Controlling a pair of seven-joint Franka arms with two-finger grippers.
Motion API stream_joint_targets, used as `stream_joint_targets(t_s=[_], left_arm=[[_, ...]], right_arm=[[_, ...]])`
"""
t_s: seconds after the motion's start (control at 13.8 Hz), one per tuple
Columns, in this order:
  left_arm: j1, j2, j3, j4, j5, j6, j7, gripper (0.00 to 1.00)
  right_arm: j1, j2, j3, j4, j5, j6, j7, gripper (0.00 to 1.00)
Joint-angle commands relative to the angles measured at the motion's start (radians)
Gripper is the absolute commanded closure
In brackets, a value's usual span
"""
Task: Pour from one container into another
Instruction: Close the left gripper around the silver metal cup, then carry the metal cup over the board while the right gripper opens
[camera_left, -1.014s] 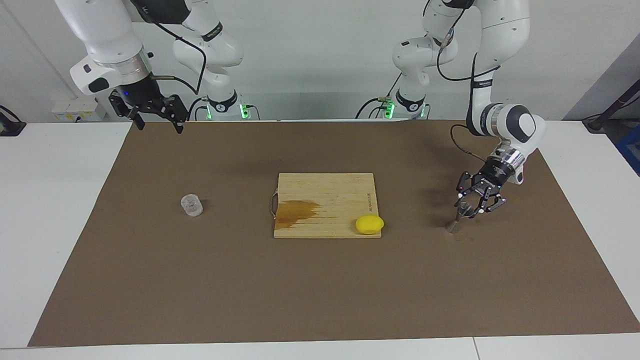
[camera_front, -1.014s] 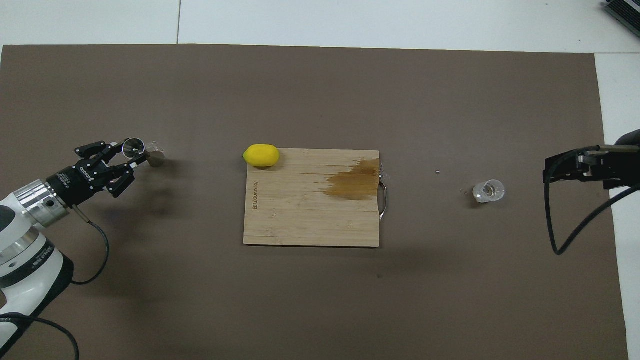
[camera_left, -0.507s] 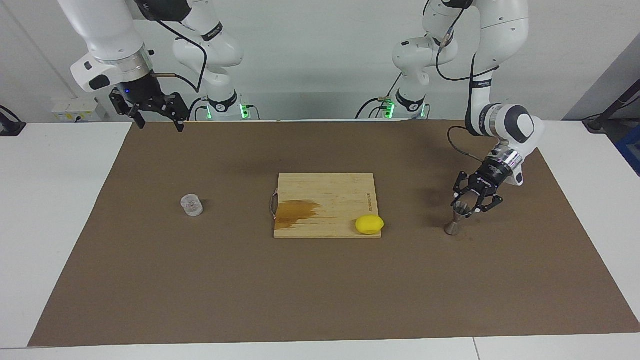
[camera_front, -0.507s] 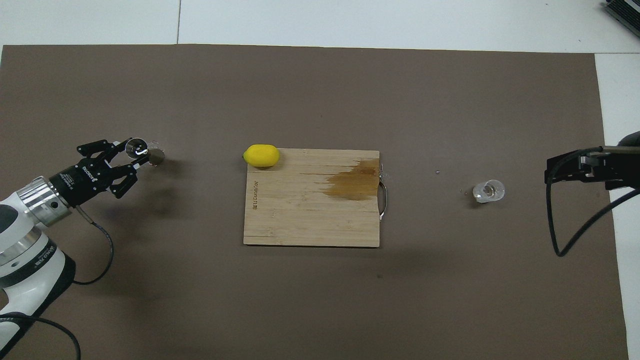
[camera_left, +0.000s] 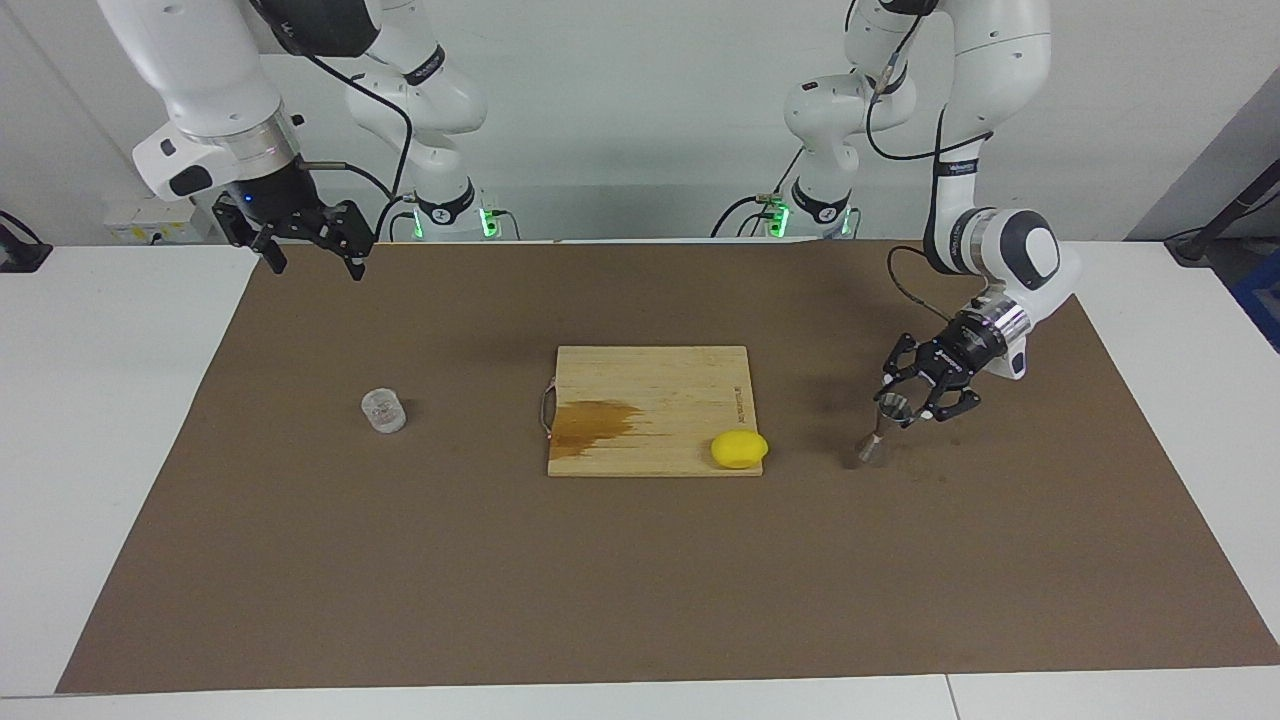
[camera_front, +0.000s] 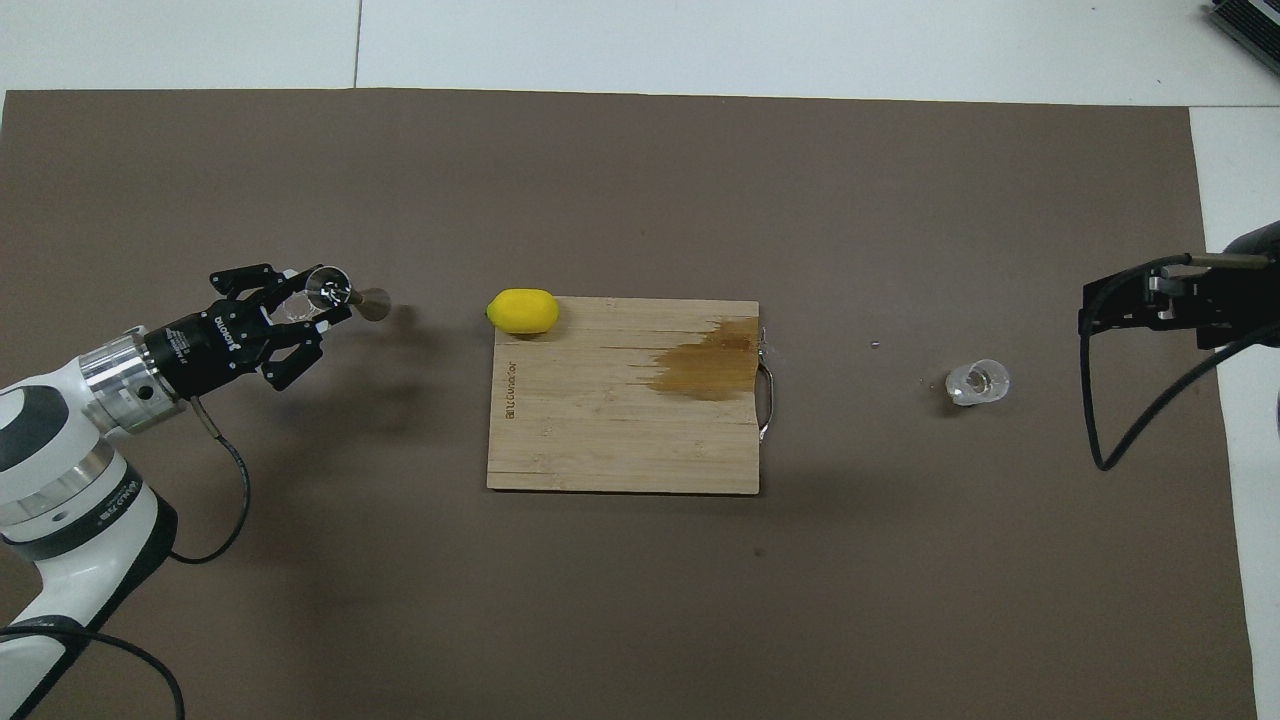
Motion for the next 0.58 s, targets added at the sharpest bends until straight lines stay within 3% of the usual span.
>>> stream_joint_targets(t_s=[0.0, 0.29, 0.51], left_arm=[[-0.117, -0.057, 0.011, 0.007, -0.025, 0.019, -0.093, 1.00], [-0.285, -0.082, 0.010, 0.042, -0.069, 0.068, -0.087, 1.00], [-0.416, -0.073, 0.005, 0.071, -0.190, 0.150, -0.054, 1.00]], right_arm=[[-0.023, 0.009, 0.005, 0.015, 0.019, -0.011, 0.125, 0.00], [-0.062, 0.002, 0.002, -0.023, 0.100, -0.008, 0.443, 0.00], [-0.104, 0.008, 0.002, -0.069, 0.151, -0.015, 0.720, 0.00]])
